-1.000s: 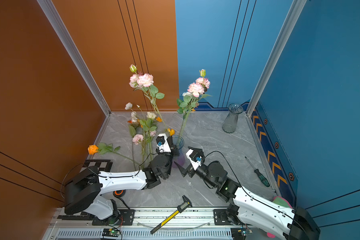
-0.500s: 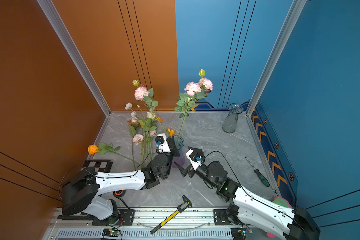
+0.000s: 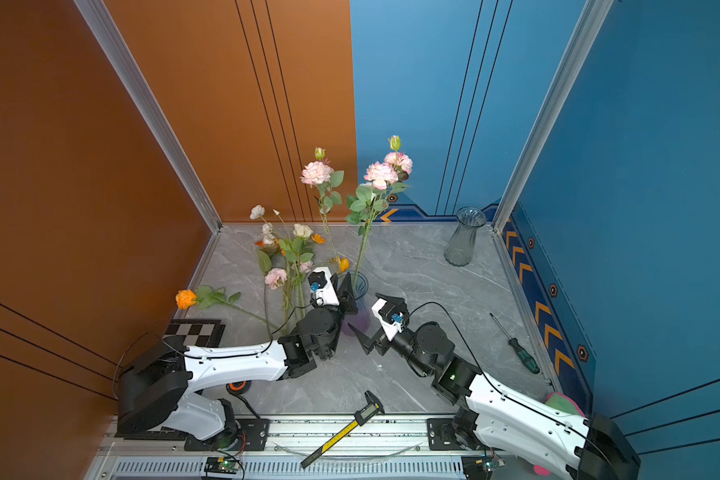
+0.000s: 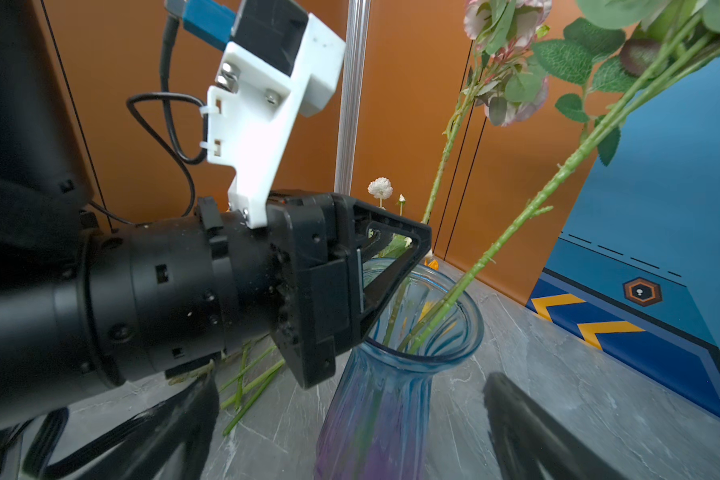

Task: Arrange the flowers into the vase
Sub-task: 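Open the left gripper to release the second pink rose in the vase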

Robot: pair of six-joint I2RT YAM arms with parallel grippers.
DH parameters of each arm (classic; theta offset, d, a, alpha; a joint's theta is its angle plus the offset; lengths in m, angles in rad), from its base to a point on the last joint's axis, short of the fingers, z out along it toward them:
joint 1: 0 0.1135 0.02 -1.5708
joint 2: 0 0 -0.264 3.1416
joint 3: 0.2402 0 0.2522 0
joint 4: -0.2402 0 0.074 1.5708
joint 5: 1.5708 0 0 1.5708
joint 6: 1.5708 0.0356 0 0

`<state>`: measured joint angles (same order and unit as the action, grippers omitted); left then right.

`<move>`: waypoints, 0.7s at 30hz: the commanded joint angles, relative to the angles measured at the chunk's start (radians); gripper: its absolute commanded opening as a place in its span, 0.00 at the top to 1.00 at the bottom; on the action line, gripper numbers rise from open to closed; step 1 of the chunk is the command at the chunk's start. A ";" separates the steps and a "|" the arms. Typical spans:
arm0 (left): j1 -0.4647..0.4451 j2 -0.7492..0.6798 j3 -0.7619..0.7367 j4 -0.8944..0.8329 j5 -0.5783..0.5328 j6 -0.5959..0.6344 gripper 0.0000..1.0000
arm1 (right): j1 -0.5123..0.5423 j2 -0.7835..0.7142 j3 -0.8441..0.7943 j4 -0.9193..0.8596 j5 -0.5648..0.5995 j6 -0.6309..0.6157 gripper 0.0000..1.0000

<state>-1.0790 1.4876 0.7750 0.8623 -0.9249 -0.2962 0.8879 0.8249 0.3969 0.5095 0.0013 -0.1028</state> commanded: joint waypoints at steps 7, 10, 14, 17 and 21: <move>0.006 -0.075 -0.006 -0.062 0.040 0.034 0.50 | -0.005 0.004 -0.004 0.031 -0.009 0.020 0.00; 0.018 -0.111 -0.005 -0.095 0.057 0.044 0.47 | -0.002 0.004 -0.001 0.028 -0.007 0.016 0.00; 0.071 -0.185 -0.003 -0.218 0.165 -0.004 0.44 | 0.022 0.010 0.015 -0.001 0.022 -0.009 0.00; 0.121 -0.236 0.001 -0.318 0.252 -0.059 0.44 | 0.047 0.030 0.040 -0.032 0.072 -0.025 0.00; 0.170 -0.286 0.007 -0.416 0.311 -0.089 0.44 | 0.048 0.091 0.088 -0.081 0.121 -0.007 0.00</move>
<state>-0.9314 1.2335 0.7723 0.5686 -0.7017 -0.3447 0.9344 0.8886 0.4377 0.4751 0.0589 -0.1108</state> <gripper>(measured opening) 0.557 0.998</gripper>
